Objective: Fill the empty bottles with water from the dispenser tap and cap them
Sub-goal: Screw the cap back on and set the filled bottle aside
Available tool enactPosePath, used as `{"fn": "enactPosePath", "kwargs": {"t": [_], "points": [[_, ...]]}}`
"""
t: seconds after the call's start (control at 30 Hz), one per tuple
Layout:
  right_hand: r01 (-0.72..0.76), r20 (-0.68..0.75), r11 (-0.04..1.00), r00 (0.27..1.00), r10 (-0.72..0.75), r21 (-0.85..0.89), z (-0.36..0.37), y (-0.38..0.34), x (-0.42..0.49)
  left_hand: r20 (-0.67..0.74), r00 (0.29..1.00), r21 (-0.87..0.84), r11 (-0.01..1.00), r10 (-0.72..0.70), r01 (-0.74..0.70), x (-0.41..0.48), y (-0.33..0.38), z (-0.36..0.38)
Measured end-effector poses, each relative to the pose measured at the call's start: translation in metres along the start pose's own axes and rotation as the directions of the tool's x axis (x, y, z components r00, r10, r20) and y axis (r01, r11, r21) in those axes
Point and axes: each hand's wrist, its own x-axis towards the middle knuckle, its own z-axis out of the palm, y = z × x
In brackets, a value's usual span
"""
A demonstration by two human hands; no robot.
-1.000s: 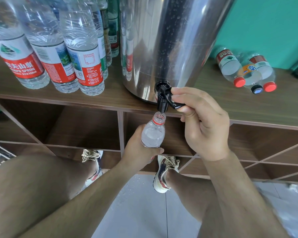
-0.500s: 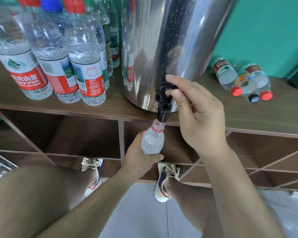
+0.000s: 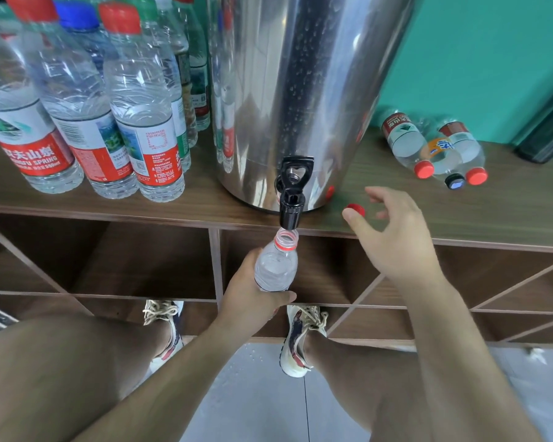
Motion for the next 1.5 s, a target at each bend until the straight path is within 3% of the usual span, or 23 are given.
{"fn": "enactPosePath", "kwargs": {"t": [0.33,0.43,0.53,0.63,0.77,0.9,1.03,1.2,1.33,1.5], "points": [[-0.069,0.060,0.997,0.996,0.070,-0.018,0.015,0.001,0.005,0.011,1.000,-0.004,1.000,-0.004,0.004,-0.002,0.002,0.001],[0.004,0.068,0.998,0.998,-0.009,0.070,0.010,-0.004,0.002,0.017,1.000,-0.007,1.000,-0.013,0.014,-0.002,0.001,0.001],[0.069,0.226,0.955,0.964,-0.139,0.290,0.001,-0.010,-0.009,0.017,1.000,-0.001,1.000,-0.009,0.009,-0.002,0.001,0.000],[0.108,0.342,0.927,0.909,-0.238,0.360,0.004,-0.019,-0.018,0.026,1.000,0.038,0.999,-0.003,0.002,0.000,0.001,0.000],[0.112,0.373,0.885,0.877,-0.302,0.451,0.013,-0.031,-0.022,0.039,0.999,0.093,0.996,0.002,-0.005,0.000,-0.001,0.001],[0.149,0.368,0.911,0.880,-0.300,0.385,0.012,-0.031,-0.020,0.037,0.999,0.151,0.988,-0.007,0.002,0.000,-0.002,0.001],[0.064,0.425,0.913,0.870,-0.249,0.404,0.009,-0.032,-0.019,0.045,0.999,0.215,0.977,-0.011,0.001,0.000,-0.003,0.003],[0.157,0.418,0.907,0.848,-0.326,0.390,0.007,-0.028,-0.016,0.064,0.998,0.279,0.960,-0.005,-0.013,0.000,-0.003,0.003],[0.076,0.489,0.918,0.828,-0.276,0.389,0.000,-0.024,-0.011,0.073,0.997,0.330,0.943,0.027,-0.050,-0.002,0.001,0.002],[0.058,0.504,0.876,0.799,-0.329,0.480,-0.014,-0.026,-0.011,0.146,0.989,0.342,0.938,0.006,-0.056,-0.003,0.013,-0.002]]}}
